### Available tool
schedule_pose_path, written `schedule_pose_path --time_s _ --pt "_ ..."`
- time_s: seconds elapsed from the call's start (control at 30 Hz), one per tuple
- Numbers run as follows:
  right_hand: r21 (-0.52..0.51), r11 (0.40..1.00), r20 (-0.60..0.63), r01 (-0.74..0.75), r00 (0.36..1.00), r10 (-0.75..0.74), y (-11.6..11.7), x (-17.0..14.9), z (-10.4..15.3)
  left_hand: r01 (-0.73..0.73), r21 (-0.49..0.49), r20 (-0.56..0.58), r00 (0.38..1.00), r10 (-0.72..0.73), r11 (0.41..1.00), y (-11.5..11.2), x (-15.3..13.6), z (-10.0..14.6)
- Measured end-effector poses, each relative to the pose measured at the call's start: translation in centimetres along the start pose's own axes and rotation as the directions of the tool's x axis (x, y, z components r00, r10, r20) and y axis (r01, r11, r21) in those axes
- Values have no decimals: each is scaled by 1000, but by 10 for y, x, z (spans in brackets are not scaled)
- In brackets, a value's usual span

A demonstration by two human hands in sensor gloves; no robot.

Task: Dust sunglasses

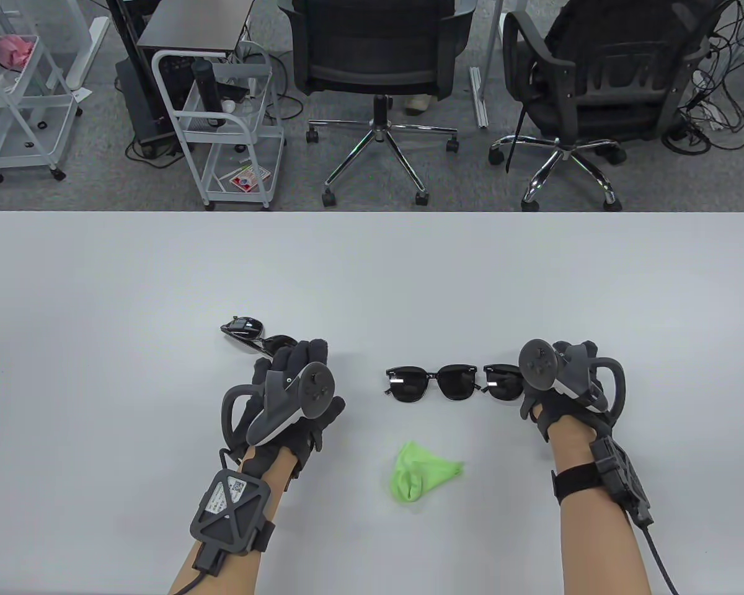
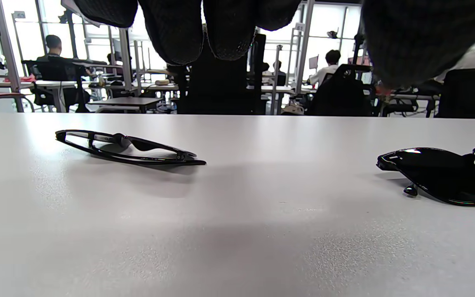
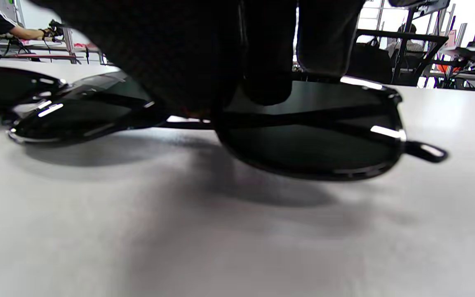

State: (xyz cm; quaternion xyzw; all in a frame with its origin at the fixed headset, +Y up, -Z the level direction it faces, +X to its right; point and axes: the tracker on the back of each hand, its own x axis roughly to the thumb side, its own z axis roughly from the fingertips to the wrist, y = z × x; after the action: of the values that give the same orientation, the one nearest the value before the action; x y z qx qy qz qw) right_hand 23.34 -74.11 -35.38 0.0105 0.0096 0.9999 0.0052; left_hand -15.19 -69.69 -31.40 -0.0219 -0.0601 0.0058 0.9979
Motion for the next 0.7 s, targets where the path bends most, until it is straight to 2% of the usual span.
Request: schedule_pose_path --time_s 0.33,0.43,0.57,0.63,0.7 --pt "31 999 0 21 1000 -21 -1 -1 2 2 -8 0 1000 -2 1000 0 0 1" --pt "5 997 23 82 996 -82 -14 2 7 0 -5 2 1000 0 1000 1 0 1" --pt "-6 961 72 277 959 -276 -45 10 21 1 -31 1 1000 -1 1000 0 1 0" --pt "10 935 103 354 930 -353 -57 18 30 -5 -45 8 1000 5 999 0 1 0" --pt "45 935 124 351 927 -354 -61 25 40 -15 -54 13 1000 15 998 -1 1 0"
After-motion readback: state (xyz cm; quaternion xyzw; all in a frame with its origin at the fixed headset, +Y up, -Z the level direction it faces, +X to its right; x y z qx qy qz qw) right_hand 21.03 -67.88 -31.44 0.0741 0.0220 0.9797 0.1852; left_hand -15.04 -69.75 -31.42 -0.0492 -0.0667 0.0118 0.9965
